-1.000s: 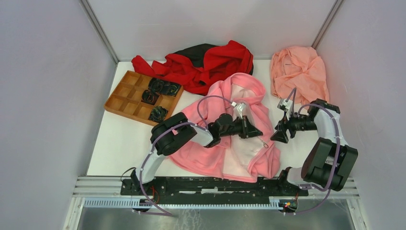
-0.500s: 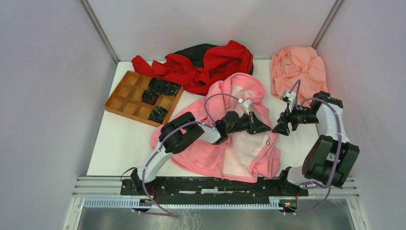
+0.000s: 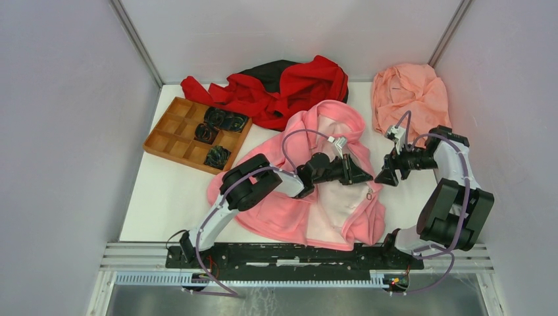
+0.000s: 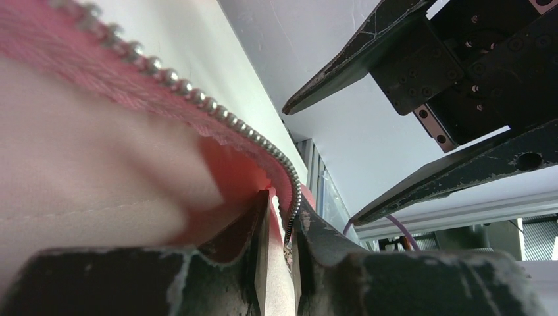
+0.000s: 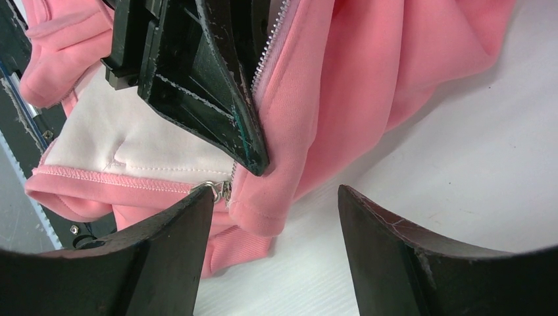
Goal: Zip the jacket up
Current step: Place the jacket at the center of the board.
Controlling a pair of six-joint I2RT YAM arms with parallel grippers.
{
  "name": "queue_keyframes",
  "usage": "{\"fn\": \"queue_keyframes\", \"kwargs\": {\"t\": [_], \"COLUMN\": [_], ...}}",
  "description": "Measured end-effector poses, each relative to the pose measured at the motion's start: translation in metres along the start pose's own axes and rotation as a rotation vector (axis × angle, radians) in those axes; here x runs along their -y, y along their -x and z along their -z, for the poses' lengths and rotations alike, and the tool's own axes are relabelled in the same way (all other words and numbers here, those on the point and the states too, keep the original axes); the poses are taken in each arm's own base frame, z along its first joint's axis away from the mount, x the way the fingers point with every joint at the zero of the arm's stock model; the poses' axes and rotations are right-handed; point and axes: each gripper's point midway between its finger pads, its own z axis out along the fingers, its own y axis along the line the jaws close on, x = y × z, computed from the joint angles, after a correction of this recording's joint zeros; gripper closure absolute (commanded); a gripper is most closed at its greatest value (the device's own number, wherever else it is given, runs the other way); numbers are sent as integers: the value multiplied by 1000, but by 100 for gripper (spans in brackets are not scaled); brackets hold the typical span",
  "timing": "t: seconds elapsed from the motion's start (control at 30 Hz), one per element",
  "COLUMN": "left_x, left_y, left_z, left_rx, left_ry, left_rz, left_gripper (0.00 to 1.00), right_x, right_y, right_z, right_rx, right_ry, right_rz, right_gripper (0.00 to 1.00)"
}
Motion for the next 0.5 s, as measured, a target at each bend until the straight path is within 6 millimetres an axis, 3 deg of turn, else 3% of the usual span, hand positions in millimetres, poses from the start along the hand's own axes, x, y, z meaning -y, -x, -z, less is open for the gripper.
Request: {"fn": "queue_keyframes", "kwargs": {"t": [0.5], "left_x": [0], "left_y": [-1], "left_z": [11], "left_rx": [-7], "left_ry": [50], "left_rz": [16], "left_gripper": [60], "right_x": [1], "right_y": [-11], "right_z": [-8], "right_rx": [-15], "right_ry": [25], "right_rz": [-26], "right_gripper": [25]}}
